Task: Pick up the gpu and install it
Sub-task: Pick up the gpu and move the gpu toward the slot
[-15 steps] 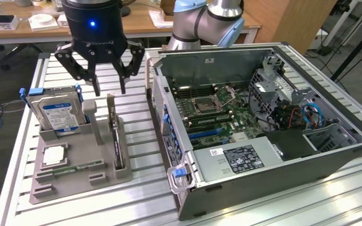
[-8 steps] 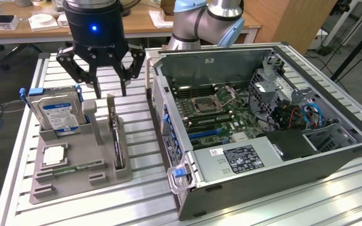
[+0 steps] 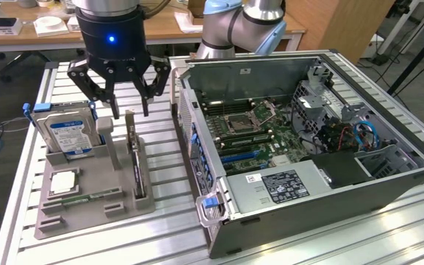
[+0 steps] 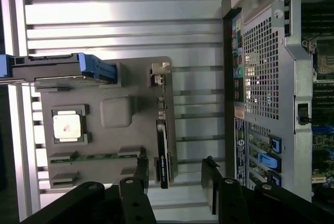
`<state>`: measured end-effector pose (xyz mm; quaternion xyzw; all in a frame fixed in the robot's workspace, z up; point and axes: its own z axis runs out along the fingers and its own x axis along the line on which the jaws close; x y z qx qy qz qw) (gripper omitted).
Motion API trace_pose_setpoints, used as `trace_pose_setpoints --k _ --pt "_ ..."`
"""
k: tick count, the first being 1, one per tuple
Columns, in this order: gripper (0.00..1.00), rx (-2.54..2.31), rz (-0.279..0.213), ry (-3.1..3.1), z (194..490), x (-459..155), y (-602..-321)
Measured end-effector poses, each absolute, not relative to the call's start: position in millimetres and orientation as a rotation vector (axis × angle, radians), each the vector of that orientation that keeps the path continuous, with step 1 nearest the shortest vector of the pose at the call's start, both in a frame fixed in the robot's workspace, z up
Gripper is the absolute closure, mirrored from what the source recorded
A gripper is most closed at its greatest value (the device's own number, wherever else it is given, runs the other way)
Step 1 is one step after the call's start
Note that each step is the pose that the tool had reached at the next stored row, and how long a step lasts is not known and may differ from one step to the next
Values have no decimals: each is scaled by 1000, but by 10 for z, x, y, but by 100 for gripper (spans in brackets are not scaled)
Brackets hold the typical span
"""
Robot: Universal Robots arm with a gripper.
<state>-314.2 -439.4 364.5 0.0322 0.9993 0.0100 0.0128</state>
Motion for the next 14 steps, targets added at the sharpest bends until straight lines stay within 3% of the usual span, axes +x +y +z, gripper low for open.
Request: trace_pose_setpoints --k 14 --pt "47 101 31 3114 3539 -3141 -4431"
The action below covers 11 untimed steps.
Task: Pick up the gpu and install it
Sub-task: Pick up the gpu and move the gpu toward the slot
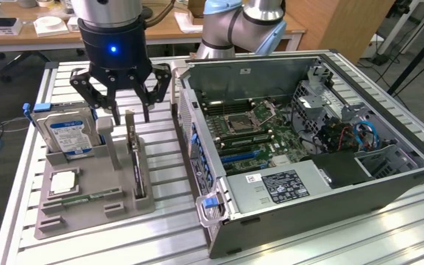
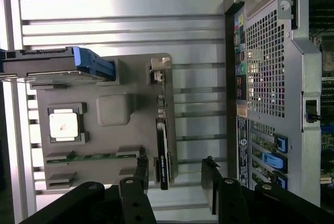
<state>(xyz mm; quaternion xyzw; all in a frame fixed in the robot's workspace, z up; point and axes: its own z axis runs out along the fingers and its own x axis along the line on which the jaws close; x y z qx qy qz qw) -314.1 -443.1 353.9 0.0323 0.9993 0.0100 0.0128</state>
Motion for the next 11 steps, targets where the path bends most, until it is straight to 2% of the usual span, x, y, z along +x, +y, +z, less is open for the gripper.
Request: trace_pose_setpoints --k 11 --pt "47 100 31 3114 3443 -3140 -4458"
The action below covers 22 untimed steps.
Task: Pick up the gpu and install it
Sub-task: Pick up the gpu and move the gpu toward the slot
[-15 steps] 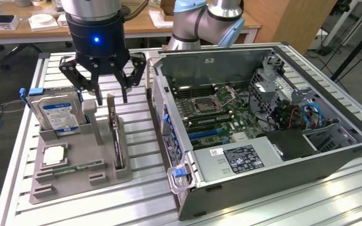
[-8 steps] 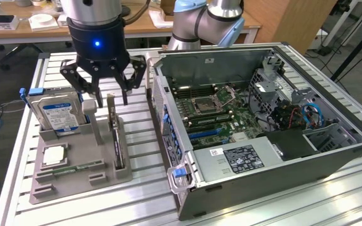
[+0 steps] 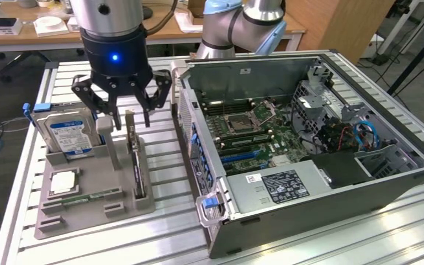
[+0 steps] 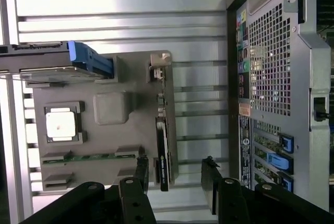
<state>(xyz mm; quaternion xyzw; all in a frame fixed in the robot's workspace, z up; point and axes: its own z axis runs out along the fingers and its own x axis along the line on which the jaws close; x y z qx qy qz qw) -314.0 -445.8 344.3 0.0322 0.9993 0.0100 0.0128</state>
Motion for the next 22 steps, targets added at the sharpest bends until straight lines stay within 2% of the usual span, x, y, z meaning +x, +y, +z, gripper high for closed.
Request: trace_pose_setpoints --k 22 --pt "47 101 31 3114 3220 -3140 -4494"
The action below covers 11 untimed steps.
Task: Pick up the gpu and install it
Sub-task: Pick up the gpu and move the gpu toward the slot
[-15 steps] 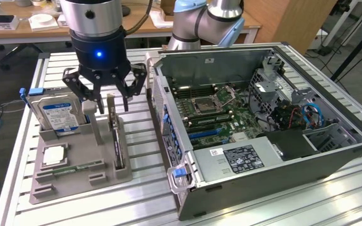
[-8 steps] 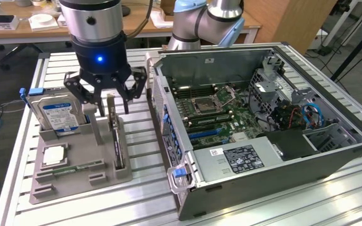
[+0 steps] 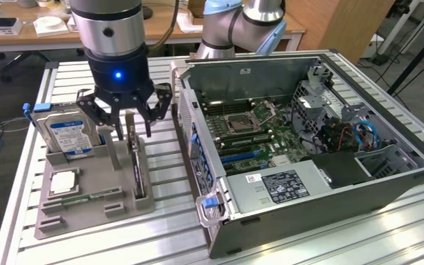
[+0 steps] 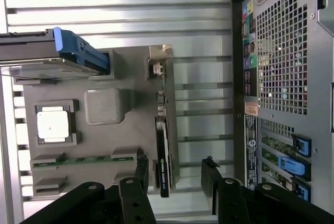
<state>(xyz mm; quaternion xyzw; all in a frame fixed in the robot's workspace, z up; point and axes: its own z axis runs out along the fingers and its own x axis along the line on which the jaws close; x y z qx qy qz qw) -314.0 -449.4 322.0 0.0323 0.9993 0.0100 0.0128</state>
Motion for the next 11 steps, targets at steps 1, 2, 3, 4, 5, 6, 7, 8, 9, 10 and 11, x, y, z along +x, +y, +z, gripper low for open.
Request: trace_pose_setpoints --k 1,2,3,4,5,6,7,8,9,10,11 --pt "47 101 31 3114 3210 -3140 -4496" --pt "47 100 31 3114 3200 -3140 -4497" --pt "47 101 31 3114 3190 -3140 -4498" --pt "47 101 31 3114 3180 -3140 -4499" --pt "47 101 31 3114 3170 -3140 -4500" --pt "47 100 31 3114 3159 -3140 -4502" --pt "47 101 31 3114 3149 -3140 -4503" --pt "47 101 31 3114 2982 -3140 -4523" --pt "47 101 31 3114 2970 -3139 -4524" --pt "47 100 31 3114 2959 -3139 -4525" --pt "47 101 31 3114 2947 -3139 -4526"
